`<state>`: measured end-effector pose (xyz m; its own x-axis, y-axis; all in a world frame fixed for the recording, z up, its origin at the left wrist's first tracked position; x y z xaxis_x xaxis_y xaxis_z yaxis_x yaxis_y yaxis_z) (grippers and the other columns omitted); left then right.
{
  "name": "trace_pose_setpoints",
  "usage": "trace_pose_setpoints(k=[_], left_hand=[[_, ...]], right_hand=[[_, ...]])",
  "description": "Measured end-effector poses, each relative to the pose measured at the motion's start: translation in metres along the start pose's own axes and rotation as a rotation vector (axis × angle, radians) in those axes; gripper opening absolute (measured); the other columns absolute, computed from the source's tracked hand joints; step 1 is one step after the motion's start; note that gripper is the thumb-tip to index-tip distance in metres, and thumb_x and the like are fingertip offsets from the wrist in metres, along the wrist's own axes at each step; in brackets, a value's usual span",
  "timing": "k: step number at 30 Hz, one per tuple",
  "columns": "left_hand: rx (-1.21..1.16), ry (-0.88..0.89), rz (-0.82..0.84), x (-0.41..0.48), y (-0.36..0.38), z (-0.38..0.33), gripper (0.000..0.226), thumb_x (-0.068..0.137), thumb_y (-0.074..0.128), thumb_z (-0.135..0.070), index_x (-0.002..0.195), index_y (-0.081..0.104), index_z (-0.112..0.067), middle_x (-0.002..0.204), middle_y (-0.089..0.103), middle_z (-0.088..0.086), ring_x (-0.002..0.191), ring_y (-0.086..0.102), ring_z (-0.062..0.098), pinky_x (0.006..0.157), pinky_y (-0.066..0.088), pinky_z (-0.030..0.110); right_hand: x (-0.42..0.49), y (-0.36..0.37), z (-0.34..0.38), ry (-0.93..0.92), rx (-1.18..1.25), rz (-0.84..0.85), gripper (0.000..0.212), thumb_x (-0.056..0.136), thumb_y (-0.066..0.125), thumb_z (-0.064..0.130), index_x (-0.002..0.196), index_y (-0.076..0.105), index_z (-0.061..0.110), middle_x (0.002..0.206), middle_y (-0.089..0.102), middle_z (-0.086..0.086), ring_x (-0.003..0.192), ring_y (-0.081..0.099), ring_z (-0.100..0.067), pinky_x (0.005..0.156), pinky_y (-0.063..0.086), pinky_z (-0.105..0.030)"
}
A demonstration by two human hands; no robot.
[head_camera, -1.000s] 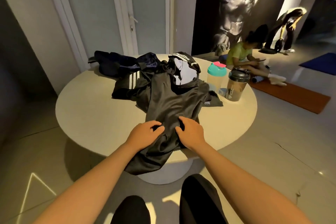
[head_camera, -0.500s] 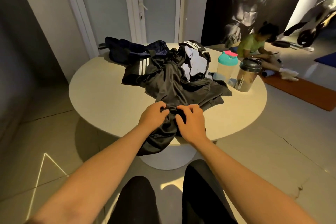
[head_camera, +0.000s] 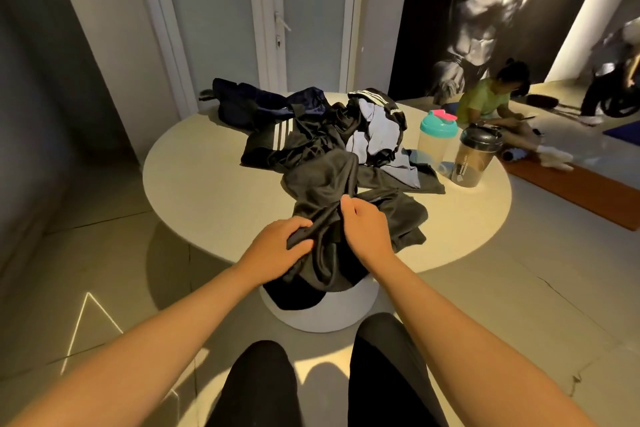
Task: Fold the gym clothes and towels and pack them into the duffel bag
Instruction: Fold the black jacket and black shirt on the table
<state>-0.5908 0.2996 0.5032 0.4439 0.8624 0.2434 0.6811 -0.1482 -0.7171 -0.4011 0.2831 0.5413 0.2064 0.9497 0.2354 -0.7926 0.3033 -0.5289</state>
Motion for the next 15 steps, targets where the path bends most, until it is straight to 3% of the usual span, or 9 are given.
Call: trace_pose_setpoints(k=[2,4,6,7,9,11,13,15], left_hand=[[-0.097,-0.158,-0.124,-0.001,-0.007,0.007,0.023,0.103,0.05,-0.034,0.121,0.064,-0.027,0.113,0.068,-0.008,0.101,0.062,0.01,0.084,0.048,0.024],[-0.189,-0.291,-0.23,-0.002,-0.012,0.011,0.03,0.106,0.042,-0.033,0.107,0.066,-0.016,0.099,0.069,0.0,0.091,0.063,0.015,0.074,0.046,0.024],[-0.223,-0.368,-0.323,-0.002,-0.018,0.013,0.043,0.107,0.036,-0.037,0.093,0.057,-0.002,0.088,0.064,0.013,0.08,0.058,0.022,0.067,0.039,0.03],[-0.234,-0.389,-0.364,-0.003,-0.022,0.013,0.047,0.107,0.036,-0.039,0.086,0.051,0.0,0.082,0.059,0.015,0.073,0.052,0.022,0.065,0.035,0.033],[-0.299,-0.394,-0.4,-0.008,-0.033,0.011,0.05,0.102,0.044,-0.045,0.072,0.042,-0.005,0.071,0.049,0.013,0.067,0.044,0.02,0.065,0.031,0.034],[-0.356,-0.395,-0.272,-0.012,-0.043,0.012,0.051,0.089,0.054,-0.059,0.067,0.049,-0.013,0.069,0.052,0.01,0.066,0.047,0.018,0.066,0.033,0.033],[-0.285,-0.4,-0.011,-0.016,-0.046,0.006,0.057,0.091,0.052,-0.063,0.067,0.058,-0.012,0.068,0.06,0.007,0.064,0.053,0.017,0.068,0.038,0.032],[-0.262,-0.347,0.017,-0.005,-0.049,-0.005,0.06,0.101,0.047,-0.051,0.067,0.067,-0.005,0.071,0.069,0.001,0.067,0.062,0.018,0.074,0.044,0.03]], right_hand=[[0.002,0.001,-0.002,-0.033,-0.019,0.002,0.047,0.108,0.033,0.039,0.064,0.029,0.022,0.061,0.036,0.003,0.057,0.035,-0.014,0.058,0.028,-0.035],[0.006,0.01,-0.012,-0.028,-0.065,0.11,0.045,0.108,0.028,0.043,0.068,0.039,0.026,0.074,0.046,-0.003,0.069,0.046,-0.019,0.069,0.036,-0.036],[0.007,0.022,-0.027,0.014,-0.249,0.264,0.044,0.106,0.025,0.048,0.103,0.063,0.025,0.111,0.061,-0.013,0.106,0.056,-0.03,0.098,0.04,-0.047],[0.006,0.026,-0.034,0.019,-0.336,0.318,0.046,0.106,0.028,0.049,0.126,0.061,0.025,0.131,0.058,-0.011,0.124,0.051,-0.031,0.111,0.031,-0.055],[0.004,0.025,-0.043,-0.005,-0.395,0.323,0.046,0.105,0.034,0.048,0.142,0.052,0.027,0.147,0.049,-0.003,0.14,0.038,-0.025,0.12,0.012,-0.059],[0.005,0.01,-0.051,0.003,-0.382,0.202,0.042,0.104,0.04,0.045,0.139,0.054,0.027,0.141,0.055,-0.001,0.138,0.041,-0.023,0.12,0.006,-0.059],[0.008,-0.009,-0.062,0.069,-0.333,0.047,0.038,0.104,0.038,0.044,0.133,0.057,0.026,0.124,0.065,0.0,0.123,0.054,-0.024,0.12,0.004,-0.059],[0.01,-0.018,-0.065,0.069,-0.249,0.012,0.034,0.105,0.038,0.045,0.125,0.059,0.028,0.104,0.071,0.0,0.106,0.062,-0.027,0.118,0.021,-0.058]])
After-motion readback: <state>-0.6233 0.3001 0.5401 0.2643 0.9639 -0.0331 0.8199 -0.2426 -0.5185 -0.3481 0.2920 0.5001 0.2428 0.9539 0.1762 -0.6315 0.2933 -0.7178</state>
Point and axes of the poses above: each hand's wrist, its own x-axis towards the middle knuckle, its own y-axis out of the palm, z = x × y, the point moved 4 cm from there along x, towards the middle knuckle
